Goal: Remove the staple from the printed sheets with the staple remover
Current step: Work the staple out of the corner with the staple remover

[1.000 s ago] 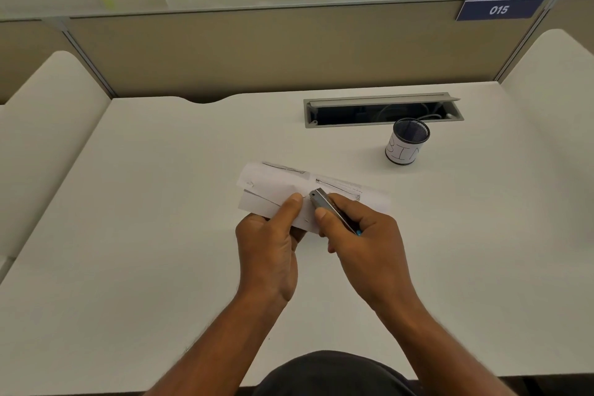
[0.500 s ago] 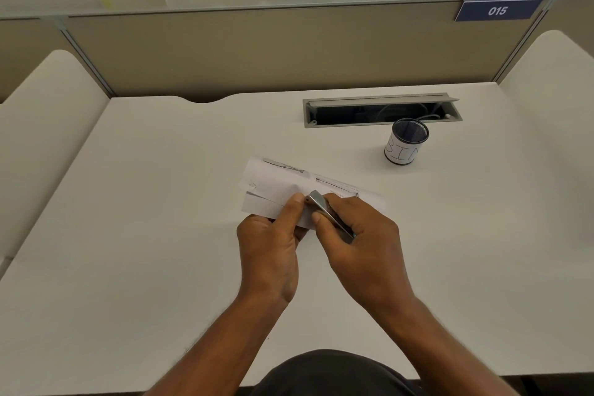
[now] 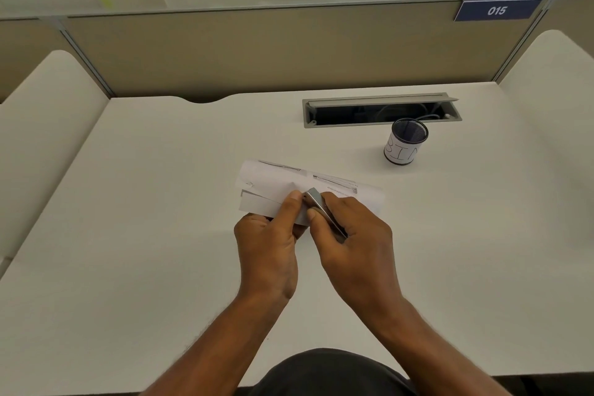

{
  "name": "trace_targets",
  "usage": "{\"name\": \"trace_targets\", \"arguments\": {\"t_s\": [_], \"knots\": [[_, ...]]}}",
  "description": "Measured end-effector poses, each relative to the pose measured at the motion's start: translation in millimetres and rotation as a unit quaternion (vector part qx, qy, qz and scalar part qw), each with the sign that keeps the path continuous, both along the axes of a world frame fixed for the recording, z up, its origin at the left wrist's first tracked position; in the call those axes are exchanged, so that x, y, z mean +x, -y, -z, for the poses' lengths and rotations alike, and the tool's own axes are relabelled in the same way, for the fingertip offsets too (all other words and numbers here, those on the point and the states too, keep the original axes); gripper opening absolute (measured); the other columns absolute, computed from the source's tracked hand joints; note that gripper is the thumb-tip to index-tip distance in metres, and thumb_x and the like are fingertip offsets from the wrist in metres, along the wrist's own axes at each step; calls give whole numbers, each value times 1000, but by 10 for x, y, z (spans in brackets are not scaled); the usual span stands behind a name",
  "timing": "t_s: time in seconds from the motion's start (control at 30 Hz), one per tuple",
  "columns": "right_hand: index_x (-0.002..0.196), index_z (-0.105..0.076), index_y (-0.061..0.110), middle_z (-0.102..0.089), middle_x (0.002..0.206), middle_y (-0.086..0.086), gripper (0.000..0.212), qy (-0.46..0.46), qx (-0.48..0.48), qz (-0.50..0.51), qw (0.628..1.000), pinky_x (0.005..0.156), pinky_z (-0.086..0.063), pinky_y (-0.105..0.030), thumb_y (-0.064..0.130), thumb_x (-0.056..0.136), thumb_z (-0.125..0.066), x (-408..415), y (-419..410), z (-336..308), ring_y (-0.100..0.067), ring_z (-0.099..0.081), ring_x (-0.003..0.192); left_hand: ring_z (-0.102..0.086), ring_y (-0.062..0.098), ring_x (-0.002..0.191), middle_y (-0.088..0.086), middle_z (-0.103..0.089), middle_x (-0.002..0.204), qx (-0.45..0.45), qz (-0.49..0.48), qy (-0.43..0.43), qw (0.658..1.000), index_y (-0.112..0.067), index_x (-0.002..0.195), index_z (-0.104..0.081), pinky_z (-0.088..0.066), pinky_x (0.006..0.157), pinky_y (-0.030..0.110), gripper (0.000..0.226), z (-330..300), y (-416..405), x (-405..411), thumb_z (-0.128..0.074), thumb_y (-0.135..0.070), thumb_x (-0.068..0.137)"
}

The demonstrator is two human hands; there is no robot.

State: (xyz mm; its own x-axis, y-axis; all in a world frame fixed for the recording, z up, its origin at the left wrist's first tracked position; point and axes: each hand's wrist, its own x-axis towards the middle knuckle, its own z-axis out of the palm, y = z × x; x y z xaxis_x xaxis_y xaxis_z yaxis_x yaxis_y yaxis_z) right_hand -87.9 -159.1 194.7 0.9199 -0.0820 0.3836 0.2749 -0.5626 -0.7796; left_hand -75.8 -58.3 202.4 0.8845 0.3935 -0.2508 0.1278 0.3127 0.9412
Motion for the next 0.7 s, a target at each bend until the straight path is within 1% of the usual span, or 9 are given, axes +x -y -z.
{"name": "trace_targets", "arguments": {"t_s": [0.03,0.1,0.17,0.23,0.33,0.4,0.53,0.63,0.7], "knots": [[94,-67,22,-55,73,20,10,-4,5,-3,1000,60,-45,-14,28,94,-60,1,-3,-6,-7,-57,69,-76,26,94,3,-79,97,-3,-1,3,1000,-20,94,-76,-60,91,48,9,3,-1,3,-73,-16,87],[94,-68,23,-55,72,22,9,-18,32,-6,999,60,-45,-14,28,96,-61,5,-1,-15,-8,-58,71,-76,24,94,-1,-80,94,-3,-1,6,1000,-23,91,-76,-60,90,48,8,6,5,1,-73,-16,87],[95,-70,25,-62,73,18,10,-43,78,-8,996,61,-48,-18,30,97,-62,13,11,-26,-12,-60,74,-76,22,94,-2,-80,94,3,2,4,1000,-27,90,-76,-61,90,47,10,10,18,-18,-73,-17,87],[95,-70,26,-63,73,16,10,-57,94,-18,994,61,-47,-17,30,96,-62,12,28,-28,-12,-61,74,-76,23,94,-2,-79,95,3,-2,1,1000,-26,92,-75,-60,90,48,11,15,22,-37,-72,-16,88],[91,-68,23,-58,71,16,8,-49,37,-26,998,60,-41,-13,26,96,-63,-9,57,0,-11,-57,71,-77,22,92,-4,-80,89,2,-8,-2,1000,-26,84,-77,-60,90,48,13,8,12,-29,-72,-15,89],[96,-68,22,-58,75,16,6,-34,-7,-27,999,62,-43,-14,25,96,-62,-9,65,27,-9,-56,73,-77,22,91,-5,-80,88,6,-8,-2,1000,-26,83,-77,-60,89,47,13,-4,14,-22,-72,-15,88],[105,-68,19,-62,82,12,14,17,-66,-15,998,65,-48,-15,22,93,-64,4,70,50,-6,-54,76,-77,23,92,-4,-80,90,12,-1,-4,1000,-25,86,-77,-60,91,47,10,-9,25,-36,-72,-17,88],[108,-68,17,-65,85,8,18,25,-84,-10,996,65,-50,-16,23,92,-64,1,57,56,-8,-57,76,-77,23,90,-5,-80,90,19,-2,-7,1000,-29,80,-78,-60,91,48,12,9,14,-42,-74,-20,87],[109,-68,18,-63,85,11,19,15,-80,-10,997,65,-49,-14,26,93,-62,0,40,53,-7,-55,75,-77,20,88,-7,-80,87,19,-2,-8,1000,-31,76,-79,-60,90,47,17,6,7,-40,-73,-19,87]]}}
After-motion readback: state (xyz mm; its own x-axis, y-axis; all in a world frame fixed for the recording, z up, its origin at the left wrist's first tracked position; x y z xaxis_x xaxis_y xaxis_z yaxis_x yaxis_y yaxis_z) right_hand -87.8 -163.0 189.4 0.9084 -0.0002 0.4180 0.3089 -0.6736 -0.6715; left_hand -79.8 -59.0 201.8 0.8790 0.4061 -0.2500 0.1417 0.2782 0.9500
